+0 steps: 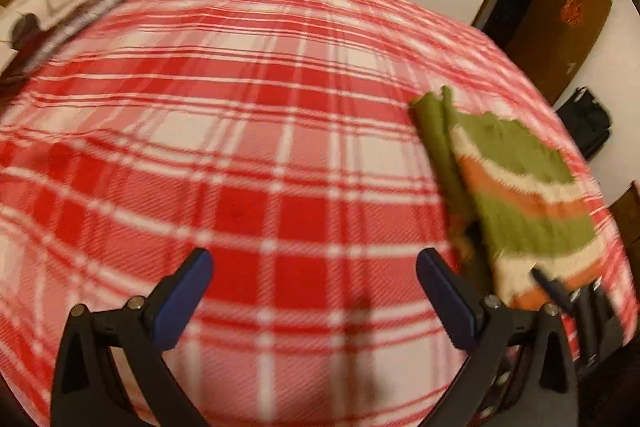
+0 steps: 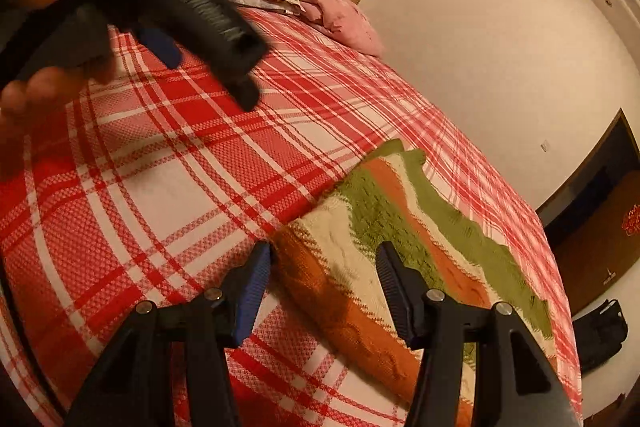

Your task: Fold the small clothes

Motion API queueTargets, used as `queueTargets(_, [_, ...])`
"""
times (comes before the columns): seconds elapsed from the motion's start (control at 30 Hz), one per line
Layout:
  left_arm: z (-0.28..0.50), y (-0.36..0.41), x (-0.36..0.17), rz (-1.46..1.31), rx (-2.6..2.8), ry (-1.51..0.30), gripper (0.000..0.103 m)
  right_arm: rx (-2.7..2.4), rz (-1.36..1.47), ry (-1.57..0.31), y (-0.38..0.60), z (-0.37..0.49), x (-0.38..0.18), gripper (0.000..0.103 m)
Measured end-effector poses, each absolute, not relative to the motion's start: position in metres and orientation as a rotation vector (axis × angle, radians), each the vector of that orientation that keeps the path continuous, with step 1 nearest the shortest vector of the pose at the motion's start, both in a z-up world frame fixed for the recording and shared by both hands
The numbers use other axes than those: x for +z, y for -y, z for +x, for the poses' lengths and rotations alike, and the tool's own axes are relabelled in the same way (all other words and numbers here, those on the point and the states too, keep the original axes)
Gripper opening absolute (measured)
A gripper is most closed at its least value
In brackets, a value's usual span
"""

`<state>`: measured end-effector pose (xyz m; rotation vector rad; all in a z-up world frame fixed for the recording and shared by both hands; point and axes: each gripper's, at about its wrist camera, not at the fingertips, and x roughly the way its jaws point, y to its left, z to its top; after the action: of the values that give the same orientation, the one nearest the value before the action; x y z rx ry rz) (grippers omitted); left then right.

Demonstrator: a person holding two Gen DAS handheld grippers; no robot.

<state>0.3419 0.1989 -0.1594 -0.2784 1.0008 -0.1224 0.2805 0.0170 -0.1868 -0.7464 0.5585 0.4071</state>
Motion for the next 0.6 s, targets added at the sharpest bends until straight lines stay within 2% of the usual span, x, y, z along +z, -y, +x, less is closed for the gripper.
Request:
queueTargets(0.07, [0.357, -0.192, -0.159, -0.32, -0.186, -1.0, 0.103, 0.407, -0.737, -0.564, -0.016, 0.283, -0.186, 0.041])
queueTargets(0.13, [0.373, -0.182, -0.158, -0.367, -0.257, -1.002, 0.103, 0.406, -0.728, -0.564, -0.013, 0.283, -0.185, 0.019])
queueTargets(0.23, [0.399, -0.162, -0.156, -0.412, -0.35, -1.001, 0.102, 0.41, -0.694, -0.589, -0.008, 0.286, -0.184, 0.013])
queueTargets(0.37, [0.431, -0.132, -0.162, -0.377, -0.386, -1.029, 0.101, 0.412, -0.654, -0.614, -0.002, 0.292, -0.183, 0.011])
queueTargets(0.43, [0.446, -0.127, -0.174, -0.389, -0.369, -1.07, 0.084, 0.415, -0.644, -0.626, 0.0, 0.295, -0.183, 0.01])
queueTargets(0.6, [0.462, -0.12, -0.177, -0.397, -0.367, -1.048, 0.084, 0.418, -0.633, -0.632, 0.004, 0.299, -0.184, 0.01])
